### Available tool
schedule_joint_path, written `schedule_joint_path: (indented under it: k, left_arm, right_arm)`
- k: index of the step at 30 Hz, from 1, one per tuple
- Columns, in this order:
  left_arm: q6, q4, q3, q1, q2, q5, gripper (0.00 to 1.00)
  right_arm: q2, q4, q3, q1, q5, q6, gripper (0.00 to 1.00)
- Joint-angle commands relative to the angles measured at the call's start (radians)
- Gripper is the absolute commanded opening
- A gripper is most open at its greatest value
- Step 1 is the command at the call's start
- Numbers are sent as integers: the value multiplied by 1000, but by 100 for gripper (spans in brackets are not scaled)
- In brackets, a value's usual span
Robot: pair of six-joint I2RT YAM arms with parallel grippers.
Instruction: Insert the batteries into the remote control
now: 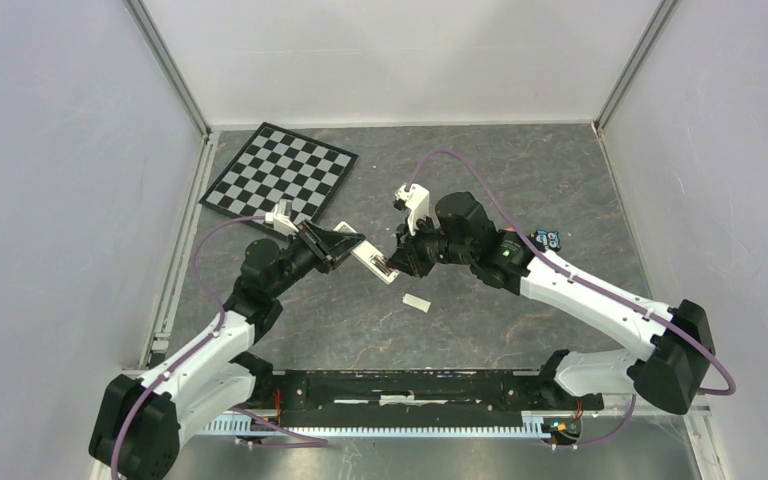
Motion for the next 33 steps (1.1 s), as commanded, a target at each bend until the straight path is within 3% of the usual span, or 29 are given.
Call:
schedule_joint_path:
  k: [1, 16, 24, 33]
  left_arm:
    - [-69, 95, -8, 7, -12, 34, 2]
    - [-90, 130, -21, 8, 6, 21, 2]
    - [-95, 132, -27, 7, 4, 22, 2]
    - [-113, 121, -52, 8, -23, 17, 2]
  right_arm:
    - [15, 7, 44, 7, 9, -24, 17]
    - [29, 25, 36, 12, -49, -23, 21]
    - [24, 38, 34, 12, 12, 8, 22]
    - [-51, 124, 24, 11, 87, 71, 36]
